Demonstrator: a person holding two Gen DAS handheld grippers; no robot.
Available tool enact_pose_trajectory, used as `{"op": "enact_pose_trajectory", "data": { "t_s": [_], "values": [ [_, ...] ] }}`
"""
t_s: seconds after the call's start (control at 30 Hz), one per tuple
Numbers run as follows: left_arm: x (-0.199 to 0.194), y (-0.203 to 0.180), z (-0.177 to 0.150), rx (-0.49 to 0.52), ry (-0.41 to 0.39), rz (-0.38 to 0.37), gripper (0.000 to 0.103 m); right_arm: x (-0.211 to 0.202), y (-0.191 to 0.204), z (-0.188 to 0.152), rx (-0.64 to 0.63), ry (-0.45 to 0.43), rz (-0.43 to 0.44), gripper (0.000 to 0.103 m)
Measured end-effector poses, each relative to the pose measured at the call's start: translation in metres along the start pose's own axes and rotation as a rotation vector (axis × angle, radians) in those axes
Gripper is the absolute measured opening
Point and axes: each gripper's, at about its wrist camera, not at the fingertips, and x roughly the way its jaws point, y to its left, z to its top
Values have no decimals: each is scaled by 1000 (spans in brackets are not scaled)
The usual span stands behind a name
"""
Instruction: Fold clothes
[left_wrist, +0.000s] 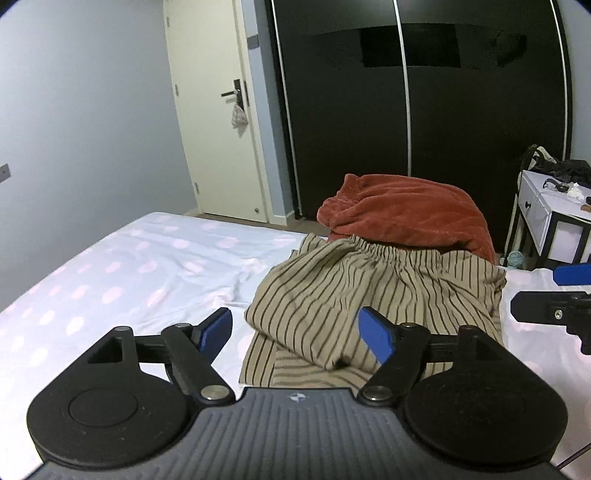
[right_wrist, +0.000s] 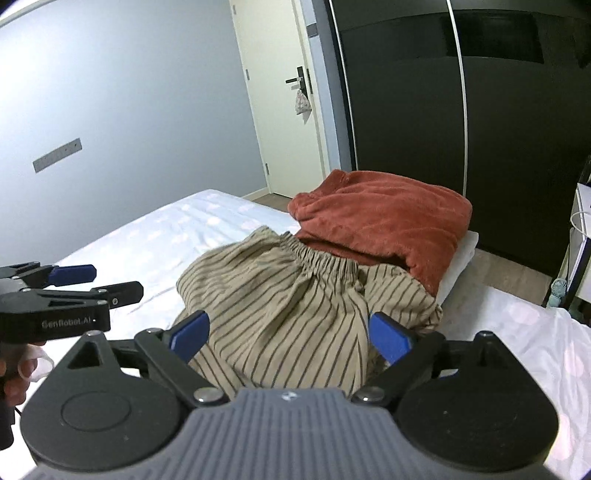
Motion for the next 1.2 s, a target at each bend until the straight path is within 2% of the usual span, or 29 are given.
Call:
{"op": "enact_pose_trajectory", "data": {
  "t_s": [0.1, 0.5, 0.67, 1.2],
  "values": [
    [-4, -6, -11, -42, 16, 22, 75, -7, 0, -8, 8, 4, 7, 95],
    [-10, -28, -60, -127, 133, -12, 75, -12, 2, -38, -30, 37, 37, 95],
    [-16, -33, -63, -133, 146, 9, 75, -16, -1, -44, -10, 37, 41, 95],
    [-25, -42, -62, -129, 166, 9, 75, -24, -3, -53, 21, 20, 78, 95]
  ]
}}
